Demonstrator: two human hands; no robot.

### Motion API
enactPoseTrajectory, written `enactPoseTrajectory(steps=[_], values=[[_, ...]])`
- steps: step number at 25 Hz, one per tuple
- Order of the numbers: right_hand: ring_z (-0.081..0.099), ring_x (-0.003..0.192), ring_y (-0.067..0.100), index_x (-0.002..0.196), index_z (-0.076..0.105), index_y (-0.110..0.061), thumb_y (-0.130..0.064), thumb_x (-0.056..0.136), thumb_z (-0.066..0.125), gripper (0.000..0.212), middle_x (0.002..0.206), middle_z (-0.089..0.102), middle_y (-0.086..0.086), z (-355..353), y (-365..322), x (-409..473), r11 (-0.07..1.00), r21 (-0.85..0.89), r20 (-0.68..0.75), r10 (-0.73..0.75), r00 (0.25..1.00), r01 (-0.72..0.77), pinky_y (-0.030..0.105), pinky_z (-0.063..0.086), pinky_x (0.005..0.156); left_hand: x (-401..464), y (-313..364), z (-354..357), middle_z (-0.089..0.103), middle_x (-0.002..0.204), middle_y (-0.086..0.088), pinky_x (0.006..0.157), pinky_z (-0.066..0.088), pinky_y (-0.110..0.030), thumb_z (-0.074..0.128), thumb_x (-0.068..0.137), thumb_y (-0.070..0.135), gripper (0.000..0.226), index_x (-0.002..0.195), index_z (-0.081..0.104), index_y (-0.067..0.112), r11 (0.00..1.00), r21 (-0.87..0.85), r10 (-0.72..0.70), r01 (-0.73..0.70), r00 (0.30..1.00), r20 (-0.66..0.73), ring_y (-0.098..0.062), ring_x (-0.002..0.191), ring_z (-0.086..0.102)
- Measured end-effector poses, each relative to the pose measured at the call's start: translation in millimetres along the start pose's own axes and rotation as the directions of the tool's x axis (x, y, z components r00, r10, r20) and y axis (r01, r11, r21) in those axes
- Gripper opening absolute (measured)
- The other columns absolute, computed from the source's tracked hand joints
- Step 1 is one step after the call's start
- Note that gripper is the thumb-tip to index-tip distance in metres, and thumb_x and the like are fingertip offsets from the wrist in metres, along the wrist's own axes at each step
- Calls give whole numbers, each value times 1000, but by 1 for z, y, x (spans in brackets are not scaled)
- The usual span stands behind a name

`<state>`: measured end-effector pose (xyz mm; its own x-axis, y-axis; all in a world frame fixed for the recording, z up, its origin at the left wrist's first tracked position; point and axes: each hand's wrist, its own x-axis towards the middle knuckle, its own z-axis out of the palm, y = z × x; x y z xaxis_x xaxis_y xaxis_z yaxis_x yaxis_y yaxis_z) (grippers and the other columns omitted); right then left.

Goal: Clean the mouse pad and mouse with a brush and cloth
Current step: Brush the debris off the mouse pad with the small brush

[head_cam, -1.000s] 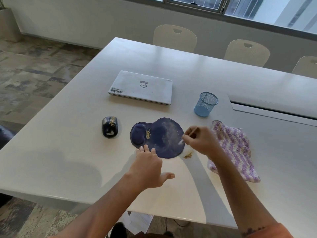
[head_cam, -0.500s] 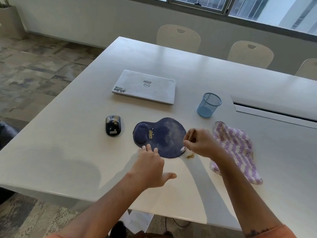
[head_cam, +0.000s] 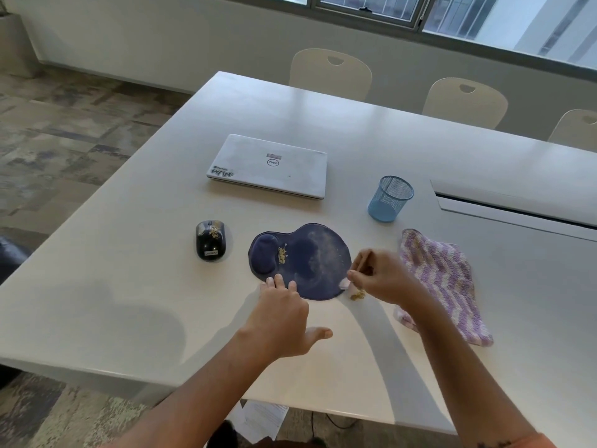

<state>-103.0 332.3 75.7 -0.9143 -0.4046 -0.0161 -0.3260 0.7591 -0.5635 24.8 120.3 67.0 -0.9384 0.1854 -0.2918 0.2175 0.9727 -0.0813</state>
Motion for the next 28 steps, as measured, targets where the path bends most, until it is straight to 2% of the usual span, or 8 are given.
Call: enactPoseTrajectory(steps=[3,8,11,15,19,22,25,28], values=[[70,61,10,78,75,-17,-11,87,81,13,64,74,-8,-16,-5,-5,1000,26,-17,-5,1000,5,27,58,64,1,0,1,29,166,-21,123,25,-58,28,95,84,101,151,49,3,1000,-5,1,-1,1000,4,-53,152,24],[72,61,-1,83,75,-8,-7,91,80,10,64,76,-11,-9,-16,-6,979,202,-145,9,989,21,13,52,63,2,0,3,30,166,-20,123,27,-59,29,94,85,101,150,52,5,1000,-14,-1,1,1000,2,-52,152,25],[77,66,6,83,76,-14,-14,90,85,11,71,79,-5,0,-15,11,969,246,-228,56,972,2,18,57,66,3,1,3,31,166,-20,123,27,-60,29,93,85,101,148,54,5,1000,-24,-1,1,1000,2,-53,152,24],[80,70,16,82,76,-11,-12,89,86,12,76,79,2,21,-30,51,936,346,-262,33,964,62,35,65,72,4,1,3,31,166,-21,123,28,-60,28,93,86,101,147,55,5,1000,-12,6,-6,1000,11,-53,152,24],[68,61,-2,80,69,-6,-11,90,84,19,74,73,-6,39,-40,75,970,226,-270,-28,963,91,21,53,65,2,1,2,30,166,-21,123,27,-59,28,94,85,101,148,54,4,1000,-9,0,0,1000,15,-52,153,24],[61,60,8,78,62,-13,-14,91,83,25,72,70,0,42,-35,59,994,89,-192,-45,980,63,23,48,64,1,-1,3,30,167,-21,124,25,-60,27,94,85,101,149,52,3,1000,-14,-3,3,1000,11,-52,153,23],[56,57,14,79,61,-11,-19,92,82,26,65,63,0,29,-30,40,999,-45,-56,-24,998,21,20,40,55,0,-1,4,29,167,-22,124,24,-59,28,95,84,101,151,49,2,1000,-22,-4,4,1000,5,-52,153,23],[68,60,11,81,64,-4,-14,92,81,22,69,71,2,16,-40,48,999,28,-61,-24,998,26,21,49,58,0,0,1,29,166,-22,124,25,-59,28,95,84,100,149,52,3,1000,-23,-2,3,1000,15,-52,153,24]])
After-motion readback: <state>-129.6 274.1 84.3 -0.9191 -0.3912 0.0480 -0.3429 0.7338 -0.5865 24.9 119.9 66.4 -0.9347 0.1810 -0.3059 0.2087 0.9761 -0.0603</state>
